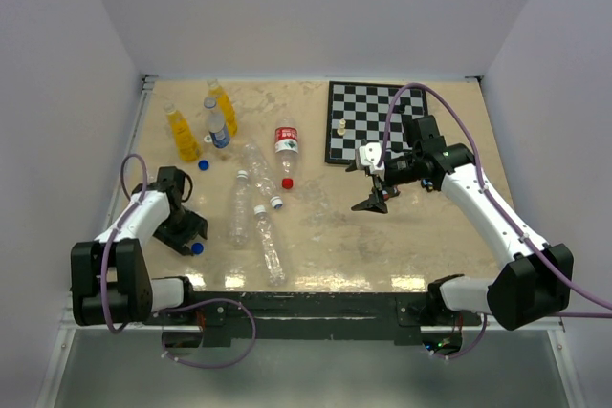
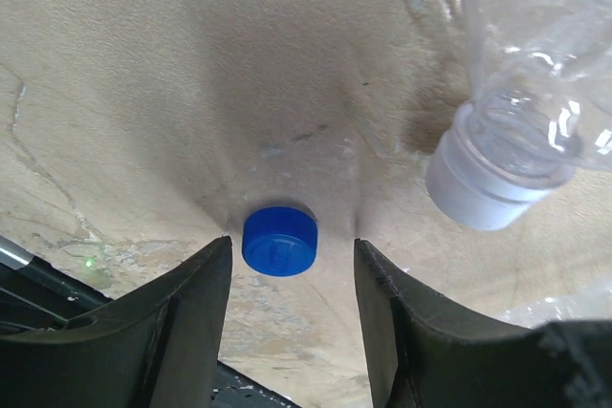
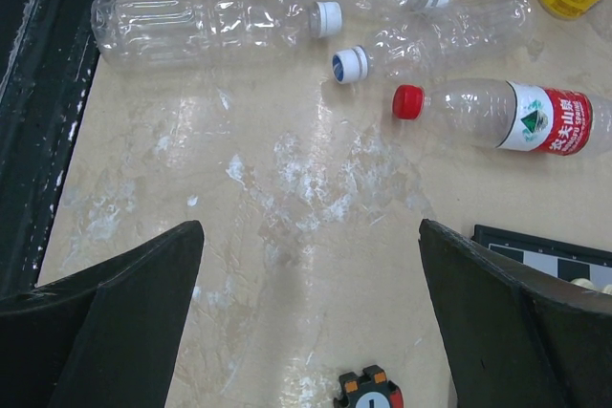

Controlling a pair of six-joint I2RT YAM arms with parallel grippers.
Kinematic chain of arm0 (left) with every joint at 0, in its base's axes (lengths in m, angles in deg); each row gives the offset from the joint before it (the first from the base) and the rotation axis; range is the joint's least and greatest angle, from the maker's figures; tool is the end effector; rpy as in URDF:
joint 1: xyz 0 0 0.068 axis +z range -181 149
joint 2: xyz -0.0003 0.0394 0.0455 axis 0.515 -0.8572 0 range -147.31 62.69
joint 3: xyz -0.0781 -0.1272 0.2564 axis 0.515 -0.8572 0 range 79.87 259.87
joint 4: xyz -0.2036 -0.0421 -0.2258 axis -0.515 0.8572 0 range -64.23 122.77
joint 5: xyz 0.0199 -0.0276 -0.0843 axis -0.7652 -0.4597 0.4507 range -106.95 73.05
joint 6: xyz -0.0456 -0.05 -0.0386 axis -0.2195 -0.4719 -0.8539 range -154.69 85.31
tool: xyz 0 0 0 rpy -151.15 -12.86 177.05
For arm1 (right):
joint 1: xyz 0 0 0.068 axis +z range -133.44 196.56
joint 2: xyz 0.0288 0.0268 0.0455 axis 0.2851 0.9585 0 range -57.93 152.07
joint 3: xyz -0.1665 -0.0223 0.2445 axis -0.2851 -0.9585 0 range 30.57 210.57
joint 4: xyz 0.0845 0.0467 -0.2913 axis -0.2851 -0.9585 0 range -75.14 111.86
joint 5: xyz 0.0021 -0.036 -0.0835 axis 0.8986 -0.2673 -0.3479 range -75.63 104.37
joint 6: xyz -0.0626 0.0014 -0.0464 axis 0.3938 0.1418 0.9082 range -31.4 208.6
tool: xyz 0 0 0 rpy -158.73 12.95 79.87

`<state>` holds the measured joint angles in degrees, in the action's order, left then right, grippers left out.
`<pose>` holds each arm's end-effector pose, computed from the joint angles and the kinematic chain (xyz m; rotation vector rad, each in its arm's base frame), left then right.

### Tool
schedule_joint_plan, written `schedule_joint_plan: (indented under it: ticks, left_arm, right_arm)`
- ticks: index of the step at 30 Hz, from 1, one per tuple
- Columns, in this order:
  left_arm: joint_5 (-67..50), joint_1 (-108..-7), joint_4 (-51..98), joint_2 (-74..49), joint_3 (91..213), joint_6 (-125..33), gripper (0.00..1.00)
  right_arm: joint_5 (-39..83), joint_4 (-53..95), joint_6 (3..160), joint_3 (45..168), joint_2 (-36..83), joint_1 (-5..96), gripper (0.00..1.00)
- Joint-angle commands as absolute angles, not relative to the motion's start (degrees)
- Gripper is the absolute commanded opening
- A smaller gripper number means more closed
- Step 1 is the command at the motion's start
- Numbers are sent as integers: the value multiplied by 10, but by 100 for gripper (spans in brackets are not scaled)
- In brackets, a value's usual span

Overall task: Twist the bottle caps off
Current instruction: Pick up the bottle cap from the center of the board.

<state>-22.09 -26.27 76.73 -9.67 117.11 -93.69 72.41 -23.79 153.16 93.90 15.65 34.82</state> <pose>0.2152 0.0238 0.1291 -1.6083 2.5785 0.0741 0.2659 0.1472 0.3068 -1.6548 1.3370 0.8168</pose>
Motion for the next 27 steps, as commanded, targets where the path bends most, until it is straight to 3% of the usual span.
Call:
schedule_joint_plan:
  ticks: [1,7,18,27]
  left_arm:
    - [-233,-269,779,-119,1191,-944,59]
    - [-247,-275,774,-147,1201,-945,58]
    - [-237,-277,771,-125,1196,-937,29]
    - [-140,-287,790,-38,1209,-917,20]
  right_arm:
    - [731,-238,1536,955,142,343,98]
    - [731,-239,1537,956,141,343,98]
    - [729,-238,1538,955,141,342,98]
    - [726,-238,1537,954,145,341,98]
